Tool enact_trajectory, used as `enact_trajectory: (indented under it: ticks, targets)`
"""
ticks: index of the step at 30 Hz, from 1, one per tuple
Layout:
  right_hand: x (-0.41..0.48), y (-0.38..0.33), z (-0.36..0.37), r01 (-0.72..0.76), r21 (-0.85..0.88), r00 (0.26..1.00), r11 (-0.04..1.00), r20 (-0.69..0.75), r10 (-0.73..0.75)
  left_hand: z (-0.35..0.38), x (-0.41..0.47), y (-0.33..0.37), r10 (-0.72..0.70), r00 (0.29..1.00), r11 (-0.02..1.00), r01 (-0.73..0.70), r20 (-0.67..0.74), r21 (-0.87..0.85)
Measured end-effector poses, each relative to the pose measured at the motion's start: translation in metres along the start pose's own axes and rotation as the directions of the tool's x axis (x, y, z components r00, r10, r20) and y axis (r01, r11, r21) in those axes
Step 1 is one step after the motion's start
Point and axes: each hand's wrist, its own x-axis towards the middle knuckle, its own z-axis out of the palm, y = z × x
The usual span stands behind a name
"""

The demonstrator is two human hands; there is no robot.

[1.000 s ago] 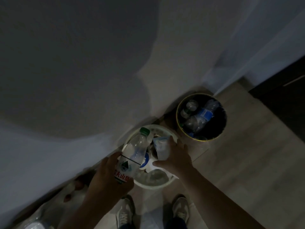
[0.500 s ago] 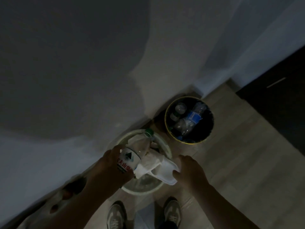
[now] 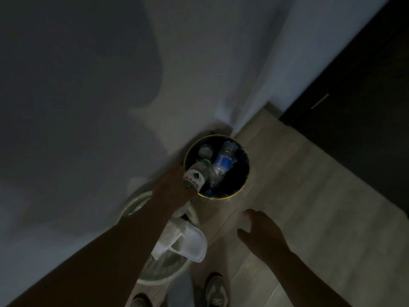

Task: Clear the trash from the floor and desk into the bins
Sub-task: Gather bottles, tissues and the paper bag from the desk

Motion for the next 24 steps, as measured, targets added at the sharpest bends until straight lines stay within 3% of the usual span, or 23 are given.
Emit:
enact_trajectory:
  ticks: [6,14,16,21,24]
  targets:
    - [-0.009,0.007,-0.007,-0.015,0.025,1.0,1.0,-0.016,0.015,-0.009,-0.006,0.016,0.106,0.994,0.994,-0.106,0.007,0.037]
    - [-0.038,-0.018,-0.02,-0.011,0.027,0.999,1.0,-0.044,0.013,-0.045,-0.048,0.025,0.096,0.992,0.992,-0.103,0.079,0.076]
    - [-0.05,-0.028,-0.03,-0.007,0.016,0.998,1.0,-0.058,0.007,-0.062,-0.067,0.026,0.14,0.986,0.987,-0.146,0.092,0.063]
    - [-0.087,-0.061,-0.068,0.018,-0.051,0.993,0.999,-0.118,-0.024,-0.115,-0.108,0.028,0.417,0.909,0.897,-0.411,0.001,0.164]
    - [-0.116,-0.086,-0.101,0.039,-0.09,0.987,0.995,-0.153,-0.053,-0.153,-0.13,0.035,0.403,0.912,0.882,-0.409,0.073,0.235]
